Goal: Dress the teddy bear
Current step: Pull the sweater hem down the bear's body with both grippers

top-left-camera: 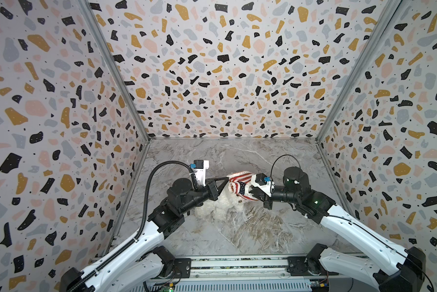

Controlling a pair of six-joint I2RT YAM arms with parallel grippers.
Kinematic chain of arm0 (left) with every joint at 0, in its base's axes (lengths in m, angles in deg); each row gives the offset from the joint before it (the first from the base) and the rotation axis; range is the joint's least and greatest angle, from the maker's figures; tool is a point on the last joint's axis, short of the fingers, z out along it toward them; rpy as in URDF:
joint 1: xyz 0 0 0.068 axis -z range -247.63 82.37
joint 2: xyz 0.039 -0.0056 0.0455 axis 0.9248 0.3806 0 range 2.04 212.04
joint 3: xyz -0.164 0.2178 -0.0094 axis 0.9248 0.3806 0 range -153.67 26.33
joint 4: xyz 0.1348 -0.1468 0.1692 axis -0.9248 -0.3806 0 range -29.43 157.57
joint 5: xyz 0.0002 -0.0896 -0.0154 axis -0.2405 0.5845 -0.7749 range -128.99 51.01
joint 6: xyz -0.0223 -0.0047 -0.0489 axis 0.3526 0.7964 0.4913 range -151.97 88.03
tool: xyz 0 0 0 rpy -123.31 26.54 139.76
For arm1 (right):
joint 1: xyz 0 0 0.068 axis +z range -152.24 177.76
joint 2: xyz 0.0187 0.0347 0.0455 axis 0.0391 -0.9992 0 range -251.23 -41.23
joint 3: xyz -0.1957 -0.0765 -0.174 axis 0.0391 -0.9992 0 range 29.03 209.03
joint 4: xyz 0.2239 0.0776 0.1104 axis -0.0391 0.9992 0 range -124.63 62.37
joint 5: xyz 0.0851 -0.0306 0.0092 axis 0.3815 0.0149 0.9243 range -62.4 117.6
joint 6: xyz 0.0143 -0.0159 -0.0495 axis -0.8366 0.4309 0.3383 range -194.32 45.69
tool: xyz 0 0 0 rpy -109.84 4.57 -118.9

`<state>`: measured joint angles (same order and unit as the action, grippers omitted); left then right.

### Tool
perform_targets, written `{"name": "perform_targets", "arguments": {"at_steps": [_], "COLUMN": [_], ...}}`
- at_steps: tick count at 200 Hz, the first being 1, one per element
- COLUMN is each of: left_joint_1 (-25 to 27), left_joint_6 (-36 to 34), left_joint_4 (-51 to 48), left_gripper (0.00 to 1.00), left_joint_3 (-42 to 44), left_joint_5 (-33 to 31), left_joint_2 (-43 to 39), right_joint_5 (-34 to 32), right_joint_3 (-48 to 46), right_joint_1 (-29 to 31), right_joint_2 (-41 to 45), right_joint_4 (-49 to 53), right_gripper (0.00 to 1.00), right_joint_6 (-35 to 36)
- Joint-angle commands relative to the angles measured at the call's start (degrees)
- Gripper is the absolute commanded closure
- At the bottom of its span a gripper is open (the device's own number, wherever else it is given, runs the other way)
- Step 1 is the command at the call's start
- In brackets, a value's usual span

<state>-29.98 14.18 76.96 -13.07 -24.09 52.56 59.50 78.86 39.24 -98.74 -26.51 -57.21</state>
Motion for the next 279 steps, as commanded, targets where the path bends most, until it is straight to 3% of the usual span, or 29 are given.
{"name": "perform_targets", "arguments": {"at_steps": [1, 114, 141, 178, 214, 279], "left_joint_1": [-1.2, -2.75, -2.83, -2.75, -2.81, -2.84], "left_joint_6": [0.24, -0.27, 0.19, 2.23, -0.49, -3.46], "left_joint_4": [-2.4, -4.38, -3.26, -1.1, -9.41, -18.36], "left_gripper": [1.0, 1.0, 1.0, 1.0, 1.0, 1.0], "left_joint_3": [-0.92, -2.21, -3.08, -2.66, -3.68, 0.44], "left_joint_5": [-2.25, -0.67, -0.36, -0.37, -1.97, 1.56], "left_joint_2": [0.69, -1.31, 0.79, 3.86, 6.66, 4.25], "right_joint_5": [-1.1, -15.25, -15.6, -20.83, -27.04, -27.79], "right_joint_3": [-0.81, 2.1, 1.98, 2.5, 1.58, -0.84], "right_joint_1": [1.47, 6.45, 7.57, 10.96, 15.23, 15.66], "right_joint_2": [3.47, -0.31, -0.57, 0.06, 3.86, 5.18], "right_joint_4": [-1.84, 6.07, 6.91, 8.81, 6.34, 4.71], "right_gripper": [1.0, 1.0, 1.0, 1.0, 1.0, 1.0], "right_joint_6": [1.25, 3.09, 3.93, 6.8, 8.38, 9.86]}}
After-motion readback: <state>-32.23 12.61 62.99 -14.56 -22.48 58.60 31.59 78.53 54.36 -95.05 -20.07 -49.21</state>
